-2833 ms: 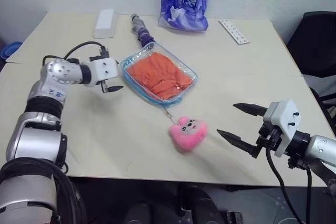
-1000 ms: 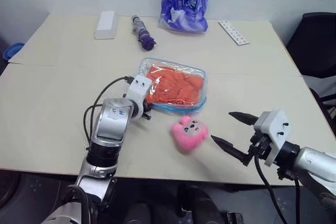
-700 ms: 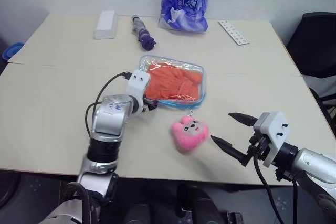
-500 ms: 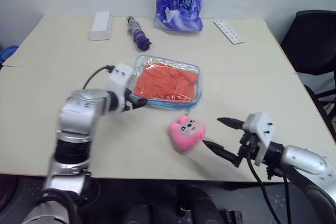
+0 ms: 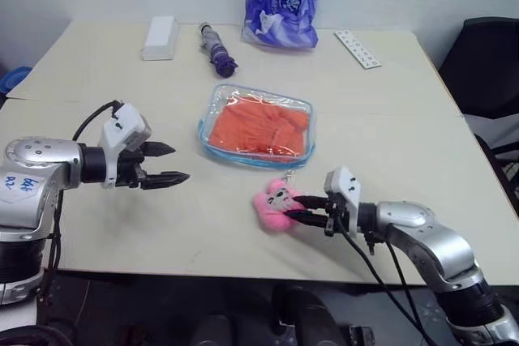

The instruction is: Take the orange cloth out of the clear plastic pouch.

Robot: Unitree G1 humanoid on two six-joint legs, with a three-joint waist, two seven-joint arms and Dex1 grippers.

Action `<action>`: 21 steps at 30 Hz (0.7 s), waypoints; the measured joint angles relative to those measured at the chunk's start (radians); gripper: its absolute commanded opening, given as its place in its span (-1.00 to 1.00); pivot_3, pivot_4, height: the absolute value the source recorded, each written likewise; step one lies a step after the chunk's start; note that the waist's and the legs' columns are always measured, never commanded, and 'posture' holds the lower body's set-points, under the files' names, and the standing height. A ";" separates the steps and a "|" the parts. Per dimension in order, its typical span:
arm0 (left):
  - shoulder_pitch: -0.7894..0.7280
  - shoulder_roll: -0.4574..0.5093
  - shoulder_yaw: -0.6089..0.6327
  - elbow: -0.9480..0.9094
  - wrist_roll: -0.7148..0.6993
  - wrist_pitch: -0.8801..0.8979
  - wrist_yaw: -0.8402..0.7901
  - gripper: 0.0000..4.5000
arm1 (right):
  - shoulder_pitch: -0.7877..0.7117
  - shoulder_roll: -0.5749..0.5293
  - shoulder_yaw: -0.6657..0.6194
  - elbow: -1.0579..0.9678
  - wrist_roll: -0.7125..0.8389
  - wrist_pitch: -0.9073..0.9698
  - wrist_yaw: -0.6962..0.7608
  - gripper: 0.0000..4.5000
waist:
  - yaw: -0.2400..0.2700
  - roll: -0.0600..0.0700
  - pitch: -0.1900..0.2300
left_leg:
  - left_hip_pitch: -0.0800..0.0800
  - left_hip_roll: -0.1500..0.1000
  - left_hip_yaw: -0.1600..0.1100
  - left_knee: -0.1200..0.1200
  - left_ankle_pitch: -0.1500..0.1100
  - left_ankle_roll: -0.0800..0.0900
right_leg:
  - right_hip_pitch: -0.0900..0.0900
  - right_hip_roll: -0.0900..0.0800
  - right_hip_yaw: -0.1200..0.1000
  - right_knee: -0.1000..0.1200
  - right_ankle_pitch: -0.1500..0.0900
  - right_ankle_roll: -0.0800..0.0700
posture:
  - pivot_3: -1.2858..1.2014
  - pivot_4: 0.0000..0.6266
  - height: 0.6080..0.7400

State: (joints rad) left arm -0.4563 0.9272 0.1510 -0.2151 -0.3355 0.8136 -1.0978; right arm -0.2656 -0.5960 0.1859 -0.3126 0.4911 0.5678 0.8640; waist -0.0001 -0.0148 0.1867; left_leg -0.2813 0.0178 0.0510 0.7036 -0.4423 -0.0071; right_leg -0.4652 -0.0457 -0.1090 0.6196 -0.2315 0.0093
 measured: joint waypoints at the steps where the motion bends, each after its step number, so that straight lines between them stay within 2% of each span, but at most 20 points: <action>1: 0.004 0.000 -0.009 -0.001 -0.002 -0.017 -0.009 0.73 | -0.014 0.023 0.009 0.008 -0.001 0.001 0.000 -0.93 | -0.001 0.000 0.000 | 0.000 0.000 0.000 0.000 0.000 0.000 | 0.000 0.000 0.000 0.000 0.000 0.000 | 0.03 -0.52 1.00; 2: 0.008 -0.002 -0.024 -0.006 -0.013 -0.040 -0.025 0.73 | -0.046 0.063 0.029 0.028 -0.011 0.002 -0.005 -0.99 | -0.007 0.000 0.000 | 0.000 0.001 0.001 0.000 0.000 0.000 | 0.000 0.001 0.001 0.001 0.000 0.000 | 0.03 -0.52 1.00; 7: -0.002 -0.041 -0.110 -0.013 -0.033 -0.104 -0.051 0.73 | -0.163 0.227 0.099 0.139 -0.088 -0.003 -0.077 -0.99 | -0.012 0.000 0.000 | 0.000 0.001 0.001 0.000 0.000 -0.001 | -0.001 0.000 0.001 0.002 0.000 -0.001 | 0.03 -0.52 1.00; 12: -0.011 -0.086 -0.186 0.000 -0.028 -0.155 -0.053 0.73 | -0.186 0.240 0.126 0.169 -0.154 -0.024 -0.090 -0.99 | -0.005 0.000 0.000 | 0.000 0.000 -0.001 0.000 0.000 0.000 | -0.004 0.000 -0.001 0.001 0.000 -0.001 | 0.03 -0.52 1.00; 15: -0.024 -0.107 -0.245 0.031 0.003 -0.215 -0.054 0.73 | -0.176 0.240 0.118 0.156 -0.157 -0.006 -0.103 -0.61 | -0.003 0.000 0.000 | 0.000 0.000 -0.001 0.000 0.000 0.000 | -0.004 0.000 -0.001 0.001 0.000 -0.001 | 0.03 -0.52 1.00; 21: -0.089 -0.198 -0.380 0.153 0.139 -0.353 -0.013 0.73 | -0.130 0.227 0.072 0.079 -0.129 0.074 -0.134 0.32 | -0.003 0.000 0.000 | -0.001 0.000 0.000 0.000 0.000 0.000 | -0.004 0.000 0.000 0.002 0.000 -0.001 | 0.03 -0.52 1.00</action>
State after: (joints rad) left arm -0.5449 0.7294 -0.2289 -0.0618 -0.1968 0.4610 -1.1110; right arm -0.3955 -0.3693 0.2577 -0.2335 0.3625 0.6418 0.7303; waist -0.0029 -0.0145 0.1868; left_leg -0.2824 0.0176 0.0509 0.7035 -0.4421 -0.0072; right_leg -0.4688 -0.0459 -0.1093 0.6214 -0.2317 0.0088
